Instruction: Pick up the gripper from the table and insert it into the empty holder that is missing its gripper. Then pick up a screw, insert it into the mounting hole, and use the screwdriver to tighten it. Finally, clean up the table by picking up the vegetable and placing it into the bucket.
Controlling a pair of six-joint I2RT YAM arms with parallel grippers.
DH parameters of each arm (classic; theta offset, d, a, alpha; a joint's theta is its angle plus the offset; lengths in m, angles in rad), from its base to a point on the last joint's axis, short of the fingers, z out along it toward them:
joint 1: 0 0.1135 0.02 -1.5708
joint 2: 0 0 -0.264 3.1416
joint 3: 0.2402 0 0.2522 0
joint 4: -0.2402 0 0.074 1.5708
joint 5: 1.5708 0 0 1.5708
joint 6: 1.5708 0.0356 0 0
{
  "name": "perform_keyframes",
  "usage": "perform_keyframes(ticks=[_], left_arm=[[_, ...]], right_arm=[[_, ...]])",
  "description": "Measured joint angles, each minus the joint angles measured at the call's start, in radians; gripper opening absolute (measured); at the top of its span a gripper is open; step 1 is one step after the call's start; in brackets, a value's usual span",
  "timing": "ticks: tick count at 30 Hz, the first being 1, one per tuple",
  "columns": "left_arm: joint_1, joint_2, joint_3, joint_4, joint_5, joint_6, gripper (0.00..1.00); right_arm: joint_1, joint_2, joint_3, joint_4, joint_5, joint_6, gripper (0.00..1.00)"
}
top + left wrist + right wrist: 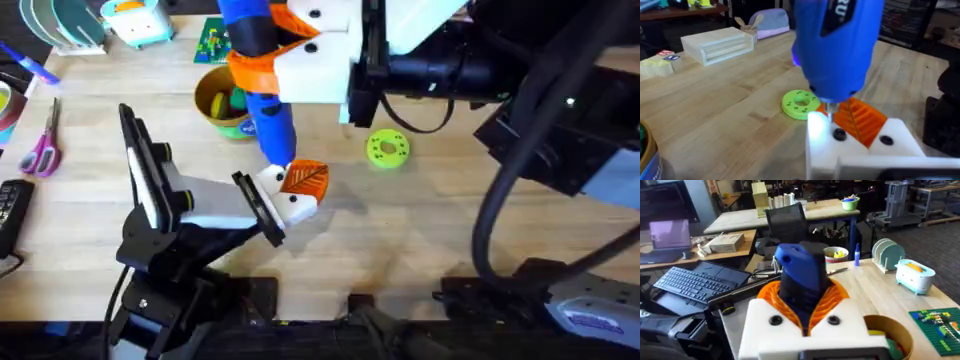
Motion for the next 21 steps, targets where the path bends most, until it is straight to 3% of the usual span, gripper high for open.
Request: perform_keyframes(ticks=[21], left_arm=[[0.0,0.0,0.0,0.0,-0.008,0.0,0.008]], right_arm=[[0.001,0.0,0.0,0.023,0.0,0.076,0.026]])
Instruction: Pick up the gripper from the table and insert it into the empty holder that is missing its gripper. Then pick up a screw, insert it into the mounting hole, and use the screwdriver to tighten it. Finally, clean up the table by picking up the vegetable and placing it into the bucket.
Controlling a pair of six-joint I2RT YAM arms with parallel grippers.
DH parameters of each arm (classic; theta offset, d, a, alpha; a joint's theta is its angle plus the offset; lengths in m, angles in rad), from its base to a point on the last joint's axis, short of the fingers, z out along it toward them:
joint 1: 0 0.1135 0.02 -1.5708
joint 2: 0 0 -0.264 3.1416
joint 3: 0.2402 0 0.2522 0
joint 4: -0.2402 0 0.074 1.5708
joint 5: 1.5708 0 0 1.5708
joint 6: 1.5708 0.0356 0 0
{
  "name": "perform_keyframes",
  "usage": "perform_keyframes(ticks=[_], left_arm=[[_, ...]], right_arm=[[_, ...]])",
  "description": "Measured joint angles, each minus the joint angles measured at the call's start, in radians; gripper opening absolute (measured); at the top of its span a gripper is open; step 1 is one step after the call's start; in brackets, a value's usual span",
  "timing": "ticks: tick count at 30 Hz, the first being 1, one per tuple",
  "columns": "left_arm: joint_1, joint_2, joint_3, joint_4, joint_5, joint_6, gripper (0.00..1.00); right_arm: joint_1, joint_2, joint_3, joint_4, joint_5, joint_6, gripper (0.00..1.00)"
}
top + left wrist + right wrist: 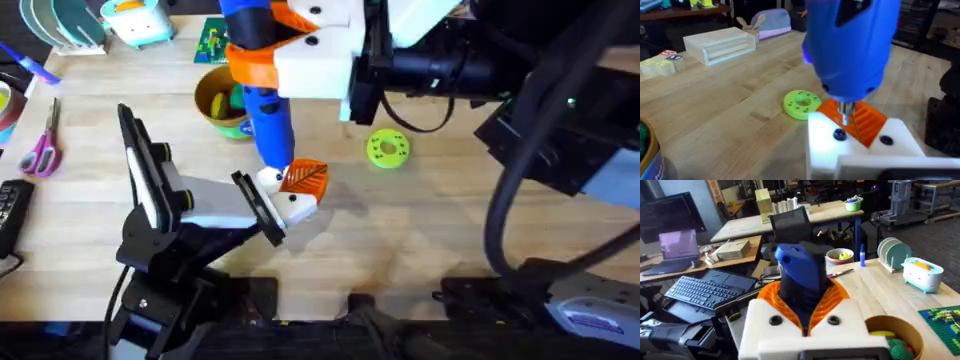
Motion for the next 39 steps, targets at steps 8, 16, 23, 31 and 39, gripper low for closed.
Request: perform_keyframes(ticks=[8,16,23,31,39], left_arm=[[0.0,0.0,0.0,0.0,0.0,0.0,0.008],[0.0,0.0,0.0,0.0,0.0,0.0,0.008],[0.0,0.0,0.0,0.0,0.0,0.0,0.008],[0.0,0.0,0.0,0.0,0.0,0.0,0.008],[0.0,0.0,0.0,0.0,0.0,0.0,0.008]], right_arm=[[0.006,0.0,0.0,0.0,0.0,0.003,0.026],[0.011,0.0,0.0,0.0,0.0,0.003,0.026],[0.011,0.0,0.0,0.002,0.0,-0.002,0.026],[0.011,0.0,0.0,0.002,0.0,-0.005,0.026],[0.011,0.015,0.0,0.003,0.0,-0.005,0.026]])
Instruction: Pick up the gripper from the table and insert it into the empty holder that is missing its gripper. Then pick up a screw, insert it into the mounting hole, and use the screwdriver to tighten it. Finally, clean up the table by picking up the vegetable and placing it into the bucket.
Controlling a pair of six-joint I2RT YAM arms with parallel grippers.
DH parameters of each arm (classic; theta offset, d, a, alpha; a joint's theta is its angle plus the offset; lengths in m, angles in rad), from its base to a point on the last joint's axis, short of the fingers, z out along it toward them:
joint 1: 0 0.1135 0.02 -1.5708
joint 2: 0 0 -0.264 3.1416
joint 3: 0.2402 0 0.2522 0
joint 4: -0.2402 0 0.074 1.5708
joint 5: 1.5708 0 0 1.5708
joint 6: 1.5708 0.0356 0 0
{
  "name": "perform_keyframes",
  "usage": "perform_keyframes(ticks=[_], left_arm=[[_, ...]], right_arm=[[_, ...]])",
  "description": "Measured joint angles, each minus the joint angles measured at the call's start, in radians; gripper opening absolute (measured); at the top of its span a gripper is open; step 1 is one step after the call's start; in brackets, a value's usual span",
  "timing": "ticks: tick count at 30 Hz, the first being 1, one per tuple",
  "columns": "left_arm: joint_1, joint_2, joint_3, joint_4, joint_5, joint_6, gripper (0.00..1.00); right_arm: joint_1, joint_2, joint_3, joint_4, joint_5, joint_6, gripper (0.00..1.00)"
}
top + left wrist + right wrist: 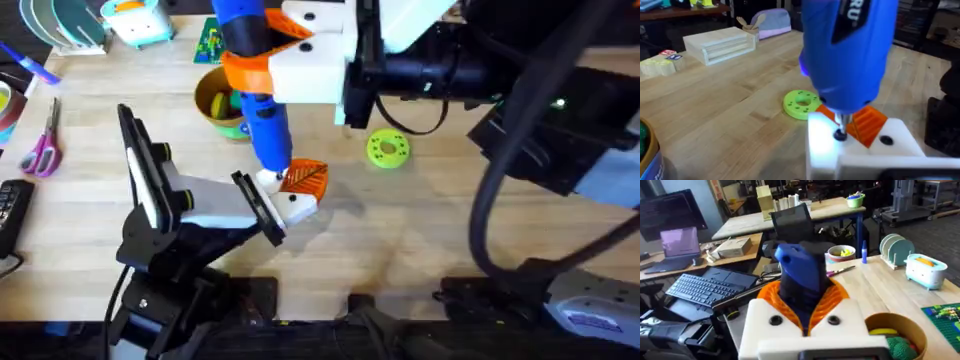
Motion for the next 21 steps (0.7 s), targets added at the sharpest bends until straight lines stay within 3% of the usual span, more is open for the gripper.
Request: perform_keyframes(ticks=[21], left_arm=[[0.0,0.0,0.0,0.0,0.0,0.0,0.008]], right_arm=[[0.0,0.009,0.0,-0.01,0.004,0.0,0.026]])
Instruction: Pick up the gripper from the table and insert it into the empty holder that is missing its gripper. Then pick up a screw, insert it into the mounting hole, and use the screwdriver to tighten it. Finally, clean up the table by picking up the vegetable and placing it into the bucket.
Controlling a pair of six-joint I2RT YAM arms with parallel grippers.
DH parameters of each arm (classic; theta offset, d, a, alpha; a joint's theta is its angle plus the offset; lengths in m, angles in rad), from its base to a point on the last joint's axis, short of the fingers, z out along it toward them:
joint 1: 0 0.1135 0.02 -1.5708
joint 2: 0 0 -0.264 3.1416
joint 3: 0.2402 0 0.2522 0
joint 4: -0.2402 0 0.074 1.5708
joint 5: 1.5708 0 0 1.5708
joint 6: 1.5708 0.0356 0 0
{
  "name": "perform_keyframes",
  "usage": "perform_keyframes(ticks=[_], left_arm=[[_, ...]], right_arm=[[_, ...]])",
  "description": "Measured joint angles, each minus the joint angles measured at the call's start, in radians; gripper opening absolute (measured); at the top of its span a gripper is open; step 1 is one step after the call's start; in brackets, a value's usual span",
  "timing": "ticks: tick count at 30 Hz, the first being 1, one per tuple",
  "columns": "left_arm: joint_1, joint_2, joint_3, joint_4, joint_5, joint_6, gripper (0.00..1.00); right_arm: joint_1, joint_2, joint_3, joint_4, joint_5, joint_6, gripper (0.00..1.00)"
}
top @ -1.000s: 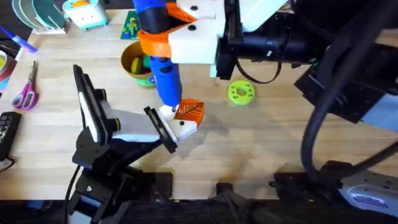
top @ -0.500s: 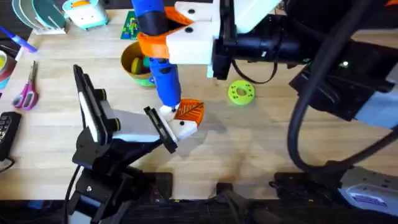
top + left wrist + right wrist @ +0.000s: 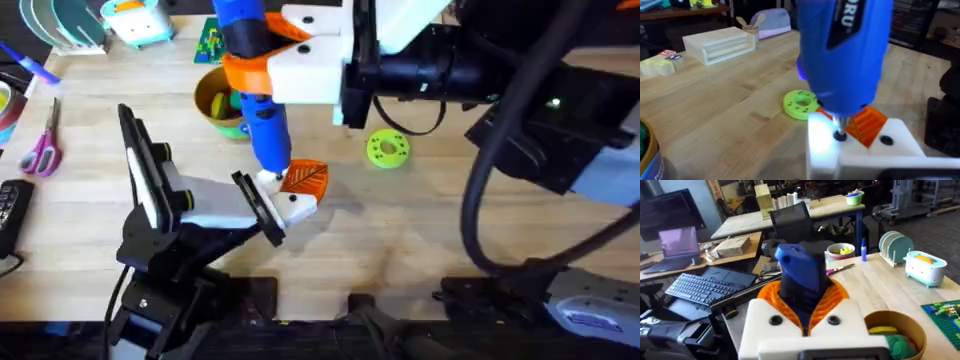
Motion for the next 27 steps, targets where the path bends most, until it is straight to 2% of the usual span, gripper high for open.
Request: perform_keyframes(ticks=[4,6,9,12,16,20,23,27], left_arm=[[0.0,0.0,0.0,0.0,0.0,0.0,0.008],[0.0,0.0,0.0,0.0,0.0,0.0,0.008],[0.0,0.0,0.0,0.0,-0.001,0.0,0.008],[0.0,0.0,0.0,0.0,-0.002,0.0,0.008],[0.0,0.0,0.0,0.0,-0.007,0.0,0.008],[0.0,0.0,0.0,0.0,-0.009,0.0,0.008],[0.0,0.0,0.0,0.0,-0.011,0.0,0.008],[0.0,0.0,0.0,0.001,-0.011,0.0,0.008]], right_arm=[[-0.001,0.0,0.0,0.03,-0.001,0.0,0.026],[-0.008,0.001,0.0,0.114,-0.004,0.001,0.026],[-0.048,-0.007,0.0,0.263,-0.007,0.001,0.026],[-0.114,-0.031,0.0,0.286,-0.008,0.0,0.026],[-0.204,-0.036,0.002,0.165,-0.007,-0.052,0.026],[-0.287,-0.009,0.002,-0.077,0.022,-0.254,0.026],[-0.34,0.037,0.002,-0.251,0.129,-0.472,0.026],[-0.384,0.125,0.002,-0.34,0.382,-0.77,0.026]])
